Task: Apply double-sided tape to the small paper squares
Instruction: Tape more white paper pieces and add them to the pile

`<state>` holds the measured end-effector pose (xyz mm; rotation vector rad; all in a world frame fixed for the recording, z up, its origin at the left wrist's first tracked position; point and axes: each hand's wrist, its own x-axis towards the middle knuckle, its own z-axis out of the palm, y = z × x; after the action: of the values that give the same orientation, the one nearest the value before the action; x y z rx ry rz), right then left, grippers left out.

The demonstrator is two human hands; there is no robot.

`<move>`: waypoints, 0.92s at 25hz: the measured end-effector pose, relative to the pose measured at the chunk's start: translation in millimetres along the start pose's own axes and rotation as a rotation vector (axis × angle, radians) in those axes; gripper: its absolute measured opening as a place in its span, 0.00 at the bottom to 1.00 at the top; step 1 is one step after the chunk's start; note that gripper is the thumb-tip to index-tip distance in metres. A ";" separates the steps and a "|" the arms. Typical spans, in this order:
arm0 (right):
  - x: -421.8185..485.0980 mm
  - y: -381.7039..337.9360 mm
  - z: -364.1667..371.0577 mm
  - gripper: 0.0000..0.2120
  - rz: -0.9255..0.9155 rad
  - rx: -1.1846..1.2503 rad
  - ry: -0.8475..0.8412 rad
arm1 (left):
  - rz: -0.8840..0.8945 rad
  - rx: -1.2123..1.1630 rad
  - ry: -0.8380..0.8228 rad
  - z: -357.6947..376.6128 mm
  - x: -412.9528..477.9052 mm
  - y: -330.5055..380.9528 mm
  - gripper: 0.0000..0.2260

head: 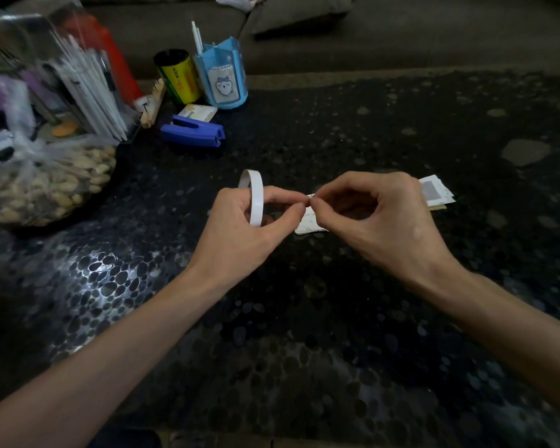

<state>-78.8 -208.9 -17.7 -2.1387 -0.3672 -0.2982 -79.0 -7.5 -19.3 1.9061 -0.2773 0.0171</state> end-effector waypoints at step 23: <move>1.1 -0.6 -1.1 0.05 -0.037 -0.011 -0.027 | -0.008 -0.014 -0.019 -2.7 2.5 -4.7 0.06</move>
<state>-78.1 -209.4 -16.3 -2.1500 -0.4213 -0.2936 -75.3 -3.9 -22.4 1.8944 -0.2819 -0.0086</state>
